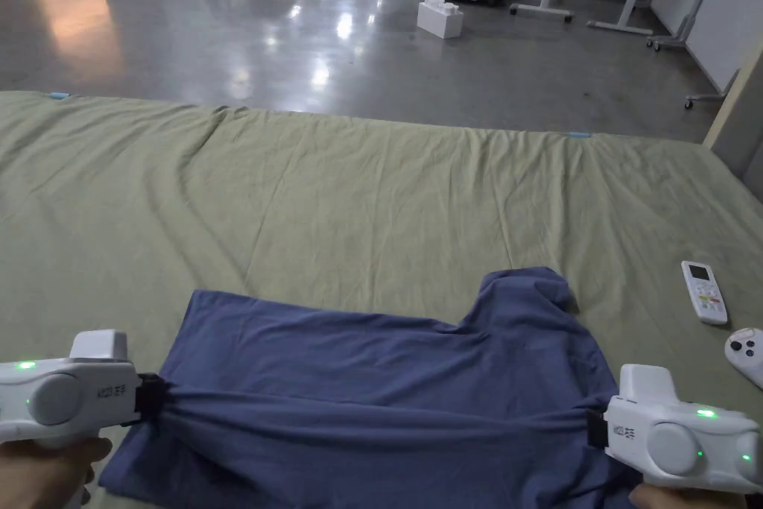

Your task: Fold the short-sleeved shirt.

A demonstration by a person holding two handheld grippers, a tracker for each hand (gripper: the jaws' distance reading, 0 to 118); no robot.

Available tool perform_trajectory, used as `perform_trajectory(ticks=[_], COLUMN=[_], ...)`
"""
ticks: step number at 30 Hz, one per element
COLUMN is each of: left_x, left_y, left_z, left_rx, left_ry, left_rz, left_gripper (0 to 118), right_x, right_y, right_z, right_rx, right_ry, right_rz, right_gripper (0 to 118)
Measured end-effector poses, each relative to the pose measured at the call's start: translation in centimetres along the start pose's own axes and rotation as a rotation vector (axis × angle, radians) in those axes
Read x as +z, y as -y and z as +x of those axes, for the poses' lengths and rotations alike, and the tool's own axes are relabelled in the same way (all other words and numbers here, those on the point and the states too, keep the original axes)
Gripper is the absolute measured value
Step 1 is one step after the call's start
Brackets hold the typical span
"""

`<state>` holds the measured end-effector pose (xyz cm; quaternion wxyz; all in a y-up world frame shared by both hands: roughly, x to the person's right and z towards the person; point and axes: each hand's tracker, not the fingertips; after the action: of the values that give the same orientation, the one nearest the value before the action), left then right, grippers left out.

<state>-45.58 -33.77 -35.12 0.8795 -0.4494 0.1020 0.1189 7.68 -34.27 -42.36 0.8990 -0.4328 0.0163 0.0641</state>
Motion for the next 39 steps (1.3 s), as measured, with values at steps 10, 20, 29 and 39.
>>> perform_trajectory(ticks=[10,20,29,39], left_x=[-0.1,9.9,15.3,16.9], left_y=[0.7,1.5,5.1,8.1], left_z=[1.8,5.2,5.6,2.3], left_rx=[-0.027,-0.139,-0.181,-0.067], left_ry=[-0.023,0.022,-0.052,-0.032], left_rz=[-0.002,0.48,0.734,0.687], left_gripper=[33,59,11,0], right_x=[0.6,11.6,17.0,18.5], right_y=[1.1,1.0,2.9,4.2], right_z=[-0.1,-4.3,-7.6,-8.1], right_rx=[-0.008,0.006,0.001,-0.012], right_ry=[0.019,0.081,0.084,0.094], right_rz=[0.08,0.671,0.846,0.845], right_gripper=[60,87,1,1])
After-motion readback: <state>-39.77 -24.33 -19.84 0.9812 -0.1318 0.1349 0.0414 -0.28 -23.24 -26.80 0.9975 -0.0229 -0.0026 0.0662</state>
